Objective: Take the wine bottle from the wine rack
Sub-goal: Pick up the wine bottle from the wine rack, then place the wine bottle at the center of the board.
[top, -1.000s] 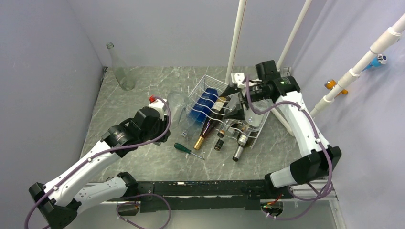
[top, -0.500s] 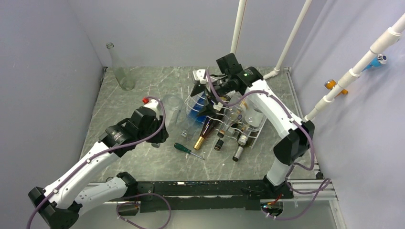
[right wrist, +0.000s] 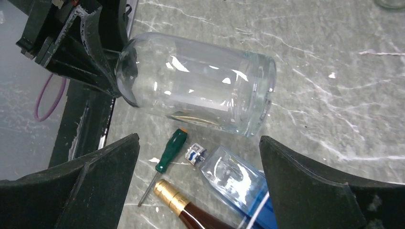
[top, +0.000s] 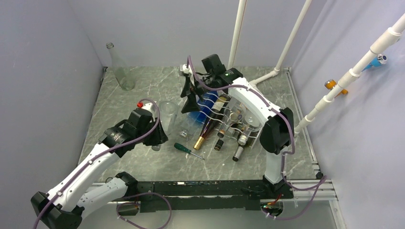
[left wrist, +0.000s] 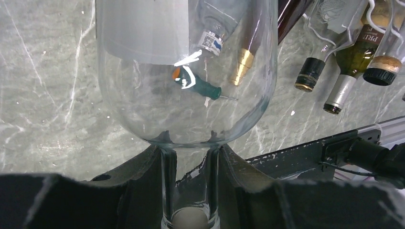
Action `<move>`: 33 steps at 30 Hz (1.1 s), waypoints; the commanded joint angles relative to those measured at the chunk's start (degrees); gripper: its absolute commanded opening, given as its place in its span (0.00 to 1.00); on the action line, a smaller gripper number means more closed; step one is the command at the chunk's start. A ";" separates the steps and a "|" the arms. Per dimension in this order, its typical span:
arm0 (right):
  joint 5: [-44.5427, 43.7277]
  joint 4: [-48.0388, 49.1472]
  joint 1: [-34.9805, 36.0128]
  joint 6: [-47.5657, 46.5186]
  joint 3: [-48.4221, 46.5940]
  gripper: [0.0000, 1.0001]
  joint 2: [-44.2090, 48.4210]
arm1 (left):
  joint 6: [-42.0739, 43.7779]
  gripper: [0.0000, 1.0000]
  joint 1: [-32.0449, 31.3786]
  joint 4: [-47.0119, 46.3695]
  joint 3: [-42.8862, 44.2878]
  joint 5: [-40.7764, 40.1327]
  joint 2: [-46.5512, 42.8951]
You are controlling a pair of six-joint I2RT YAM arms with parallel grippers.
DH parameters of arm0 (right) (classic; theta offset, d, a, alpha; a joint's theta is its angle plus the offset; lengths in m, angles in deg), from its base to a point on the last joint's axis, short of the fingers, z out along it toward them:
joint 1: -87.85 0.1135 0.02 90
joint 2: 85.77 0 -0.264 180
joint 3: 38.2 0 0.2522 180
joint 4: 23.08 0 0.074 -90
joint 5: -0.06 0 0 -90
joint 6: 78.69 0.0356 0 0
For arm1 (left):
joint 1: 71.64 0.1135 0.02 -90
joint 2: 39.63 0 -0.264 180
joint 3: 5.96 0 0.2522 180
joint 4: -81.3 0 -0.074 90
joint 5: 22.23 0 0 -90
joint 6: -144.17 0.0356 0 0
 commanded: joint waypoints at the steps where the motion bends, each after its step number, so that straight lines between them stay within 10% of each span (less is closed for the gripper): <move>1: 0.13 2.32 1.81 2.99 -3.73 1.00 -1.17 | -3.18 0.00 2.05 -13.14 1.15 2.37 -4.00; 33: 0.98 -3.31 9.91 -37.51 0.96 1.00 -3.54 | -26.83 0.00 13.68 -9.30 -5.56 23.72 -3.88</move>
